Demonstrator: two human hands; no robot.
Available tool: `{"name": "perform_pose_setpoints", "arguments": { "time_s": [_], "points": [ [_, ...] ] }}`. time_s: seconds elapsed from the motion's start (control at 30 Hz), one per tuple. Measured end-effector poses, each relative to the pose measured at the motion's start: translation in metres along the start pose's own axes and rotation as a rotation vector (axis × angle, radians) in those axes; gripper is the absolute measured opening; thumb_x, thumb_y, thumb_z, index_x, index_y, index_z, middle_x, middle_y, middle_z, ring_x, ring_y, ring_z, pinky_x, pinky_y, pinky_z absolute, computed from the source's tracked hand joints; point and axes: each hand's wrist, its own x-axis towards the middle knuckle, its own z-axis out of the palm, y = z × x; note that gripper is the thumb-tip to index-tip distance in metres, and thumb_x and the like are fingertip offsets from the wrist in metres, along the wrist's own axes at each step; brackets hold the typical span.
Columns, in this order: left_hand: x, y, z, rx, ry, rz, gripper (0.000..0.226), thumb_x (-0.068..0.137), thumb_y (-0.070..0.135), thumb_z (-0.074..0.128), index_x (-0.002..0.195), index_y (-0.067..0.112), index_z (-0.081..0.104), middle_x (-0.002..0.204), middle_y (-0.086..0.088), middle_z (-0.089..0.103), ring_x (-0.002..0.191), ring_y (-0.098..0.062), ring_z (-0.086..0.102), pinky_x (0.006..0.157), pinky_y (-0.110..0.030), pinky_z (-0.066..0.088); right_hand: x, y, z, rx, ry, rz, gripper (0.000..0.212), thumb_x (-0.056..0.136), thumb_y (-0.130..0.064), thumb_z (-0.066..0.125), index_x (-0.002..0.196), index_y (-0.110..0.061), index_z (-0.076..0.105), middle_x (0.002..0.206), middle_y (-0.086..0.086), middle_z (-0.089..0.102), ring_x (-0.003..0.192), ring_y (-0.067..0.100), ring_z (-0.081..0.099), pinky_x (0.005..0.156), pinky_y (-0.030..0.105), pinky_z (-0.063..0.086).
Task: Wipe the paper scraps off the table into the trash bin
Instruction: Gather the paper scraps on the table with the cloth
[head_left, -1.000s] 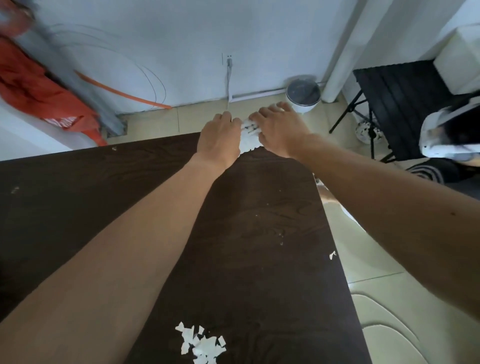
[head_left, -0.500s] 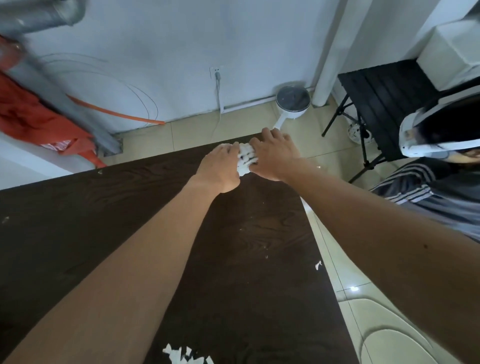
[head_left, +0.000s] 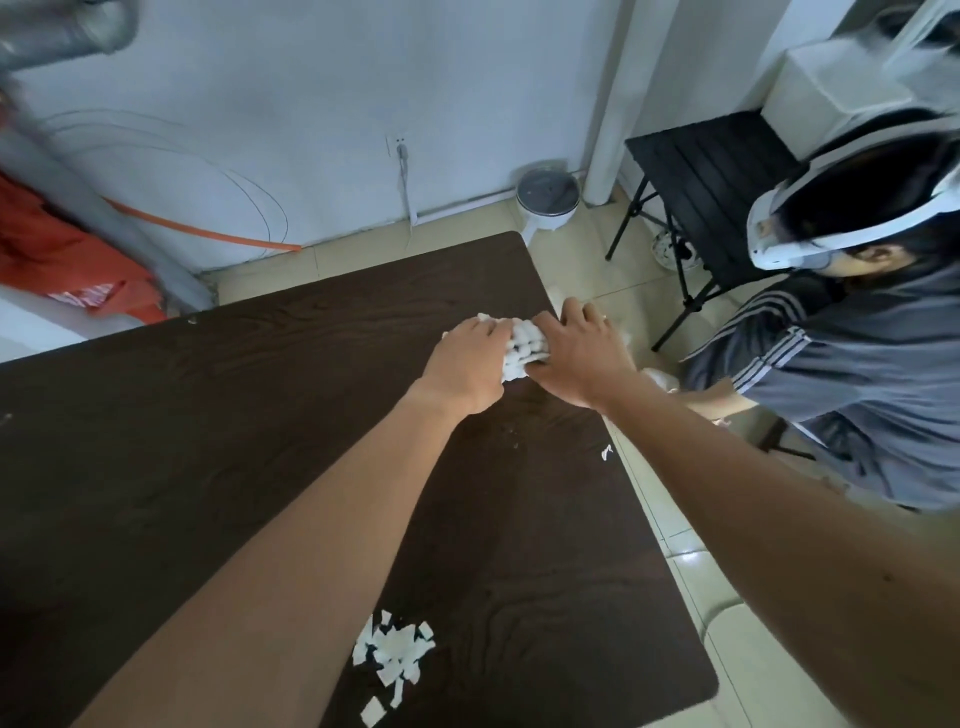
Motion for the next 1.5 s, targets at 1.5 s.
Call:
{"name": "perform_pose_setpoints", "arguments": {
  "time_s": [1.5],
  "points": [
    [-0.182,0.069,-0.006,0.228,-0.075,0.243,0.048,0.088,0.013,0.065,0.132,0.009,0.048,0.121,-0.011,0.063,0.112,-0.031,0.058,0.087,-0.044,0.050,-0.221,-0.040,0.001,0.274,-0.061,0.138,0.057,0.084,-0.041,0.063,0.138,-0.031,0.048,0.120,0.010,0.050,0.116,0.031,0.048,0.096,0.045,0.043]
  ]
}}
